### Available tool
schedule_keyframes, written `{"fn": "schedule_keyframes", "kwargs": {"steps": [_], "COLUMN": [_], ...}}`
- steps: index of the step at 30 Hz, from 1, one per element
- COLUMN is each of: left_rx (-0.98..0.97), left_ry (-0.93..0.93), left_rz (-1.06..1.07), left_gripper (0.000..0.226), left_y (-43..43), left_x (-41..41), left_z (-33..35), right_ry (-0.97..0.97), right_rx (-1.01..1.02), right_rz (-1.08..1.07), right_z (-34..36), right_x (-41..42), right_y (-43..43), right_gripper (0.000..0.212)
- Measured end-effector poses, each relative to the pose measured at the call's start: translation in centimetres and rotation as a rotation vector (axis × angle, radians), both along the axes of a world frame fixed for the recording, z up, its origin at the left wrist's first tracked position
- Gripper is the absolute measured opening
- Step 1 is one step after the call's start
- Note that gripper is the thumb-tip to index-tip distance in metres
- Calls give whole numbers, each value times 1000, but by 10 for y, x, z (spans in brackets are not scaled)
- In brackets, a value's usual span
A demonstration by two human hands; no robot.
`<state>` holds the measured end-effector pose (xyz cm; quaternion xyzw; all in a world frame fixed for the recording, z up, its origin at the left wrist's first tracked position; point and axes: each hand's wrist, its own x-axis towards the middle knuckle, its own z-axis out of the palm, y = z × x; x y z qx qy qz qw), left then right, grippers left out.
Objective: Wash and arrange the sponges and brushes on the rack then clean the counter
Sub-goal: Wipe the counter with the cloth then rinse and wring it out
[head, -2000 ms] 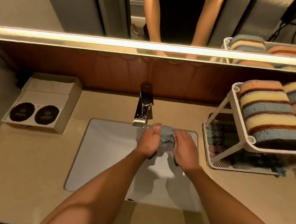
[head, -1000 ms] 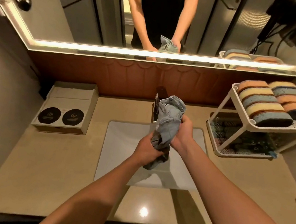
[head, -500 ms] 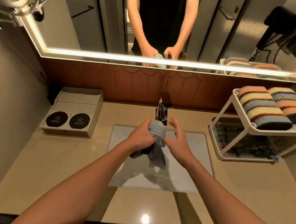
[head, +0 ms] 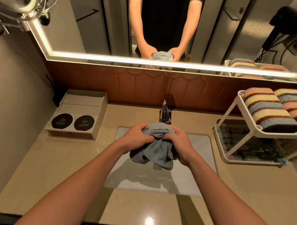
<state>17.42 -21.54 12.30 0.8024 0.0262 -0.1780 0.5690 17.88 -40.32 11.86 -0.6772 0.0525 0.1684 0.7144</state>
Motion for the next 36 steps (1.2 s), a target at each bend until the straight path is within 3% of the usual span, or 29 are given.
{"fn": "schedule_keyframes", "kwargs": {"steps": [4,6,9,12,14,16,18,20,23,26,29,32,36], "left_rx": [-524,-686,-665,-549,-456,-400,-371,-290,-78,219,414,646,1051], "left_ry": [112,145,149,135,194,260,277,258,233,116,77,0,-258], "left_rz": [2,21,78,116,125,121,85,-13,-215,-394,-488,-452,-385], "left_gripper": [50,58,59,48,43,39,26,14,7,20,32,42,48], "left_y": [-16,-30,-47,-46,-36,-26,-18,-14,-16,-22,-29,-37,-43], "left_x": [-21,-24,-22,-15,-11,-5,0,5,10,17,16,11,2], "left_z": [-8,-10,-11,-19,-21,-20,-18,-13,-2,7,10,3,-10], "right_ry": [100,51,7,240,300,119,-233,-624,-961,-928,-864,-759,-521], "right_rx": [353,278,118,404,388,-64,-579,-890,-1156,-1098,-1168,-1255,-1336], "right_rz": [-192,-217,-223,-172,-64,88,212,396,590,553,568,539,511], "right_z": [4,3,-3,-4,1,6,8,12,5,-1,-7,-14,-19], "right_x": [4,3,-4,-7,-6,-1,0,0,4,8,6,4,5], "right_y": [9,18,35,35,24,7,-9,-19,-18,-13,-12,-6,9], "right_gripper": [26,24,25,27,34,45,74,101,107,89,84,69,50]}}
